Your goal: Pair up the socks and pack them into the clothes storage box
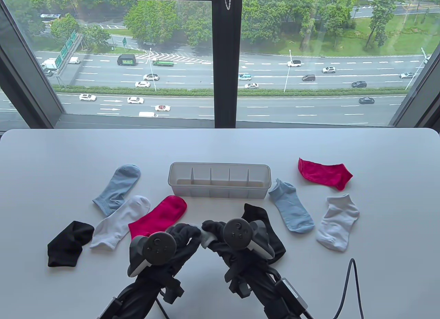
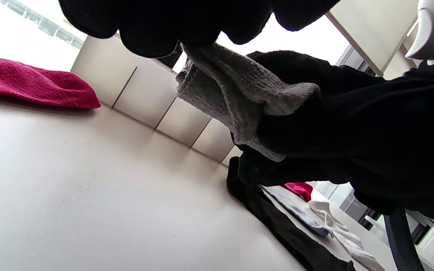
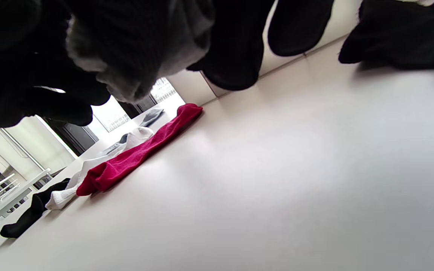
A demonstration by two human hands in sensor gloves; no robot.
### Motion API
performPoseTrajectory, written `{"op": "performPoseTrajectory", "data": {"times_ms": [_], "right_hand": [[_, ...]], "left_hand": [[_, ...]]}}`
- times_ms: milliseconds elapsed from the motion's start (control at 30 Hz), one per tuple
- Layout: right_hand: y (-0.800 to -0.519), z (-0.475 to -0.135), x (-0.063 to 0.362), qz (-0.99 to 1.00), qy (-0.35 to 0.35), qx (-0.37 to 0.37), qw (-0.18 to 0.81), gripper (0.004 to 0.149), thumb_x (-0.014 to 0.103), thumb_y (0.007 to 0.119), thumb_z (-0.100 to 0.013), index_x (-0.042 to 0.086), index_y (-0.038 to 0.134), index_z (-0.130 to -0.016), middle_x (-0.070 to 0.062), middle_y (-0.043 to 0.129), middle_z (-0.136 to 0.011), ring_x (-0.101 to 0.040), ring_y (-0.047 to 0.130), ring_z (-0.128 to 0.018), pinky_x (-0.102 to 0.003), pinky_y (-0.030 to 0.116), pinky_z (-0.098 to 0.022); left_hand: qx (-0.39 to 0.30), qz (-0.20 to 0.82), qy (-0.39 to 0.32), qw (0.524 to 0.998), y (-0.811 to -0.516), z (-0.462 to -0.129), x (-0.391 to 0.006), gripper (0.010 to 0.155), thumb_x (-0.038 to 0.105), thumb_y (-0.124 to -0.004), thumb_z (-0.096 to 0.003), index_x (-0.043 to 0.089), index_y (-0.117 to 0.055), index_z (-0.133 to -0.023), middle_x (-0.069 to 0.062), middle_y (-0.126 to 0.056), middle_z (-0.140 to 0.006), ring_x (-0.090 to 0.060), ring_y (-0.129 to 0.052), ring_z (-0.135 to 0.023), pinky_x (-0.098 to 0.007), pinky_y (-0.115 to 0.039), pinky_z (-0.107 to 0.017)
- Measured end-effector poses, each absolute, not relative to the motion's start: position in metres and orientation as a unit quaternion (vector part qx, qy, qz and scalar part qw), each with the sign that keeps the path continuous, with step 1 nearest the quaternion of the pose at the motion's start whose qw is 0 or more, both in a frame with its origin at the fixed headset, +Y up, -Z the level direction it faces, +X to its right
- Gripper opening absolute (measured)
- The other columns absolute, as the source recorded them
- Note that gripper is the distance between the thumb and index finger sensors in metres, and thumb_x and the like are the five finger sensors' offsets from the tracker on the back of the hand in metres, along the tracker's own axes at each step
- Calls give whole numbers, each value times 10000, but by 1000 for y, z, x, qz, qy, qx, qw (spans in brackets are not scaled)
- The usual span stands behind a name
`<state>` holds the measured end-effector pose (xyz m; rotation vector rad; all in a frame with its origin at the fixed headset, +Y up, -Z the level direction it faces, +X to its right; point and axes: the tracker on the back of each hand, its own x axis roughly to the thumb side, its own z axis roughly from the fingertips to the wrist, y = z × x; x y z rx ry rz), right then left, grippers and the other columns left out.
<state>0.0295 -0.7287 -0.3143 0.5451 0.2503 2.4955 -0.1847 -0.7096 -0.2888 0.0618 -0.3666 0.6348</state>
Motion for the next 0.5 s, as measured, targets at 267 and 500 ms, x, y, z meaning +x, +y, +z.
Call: {"op": "performPoseTrajectory", "data": {"times_ms": [267,500], "right_hand": [[-726,-310,24,918,85,255,290,681,329,827,-529,317,427,-1081,-45,696,-1037,-249,821,-898,-584,626,-743],[-728,-317,29,883,170,272,343,693,339,777,-568,225,386,-1129,-189,554,-1163,-427,661,-1021,-615,608,-728]], "left_hand": [[-133,486,-135,853,-735,-304,-194,549,354,-687,-577,32,-603,-1014,-233,-852,-861,-446,-905,-687,-620,-743,-564],[-107,426,-187,879,-725,-303,-190,513,286,-674,-575,89,-553,-1032,-197,-789,-922,-422,-854,-768,-610,-717,-625]]}}
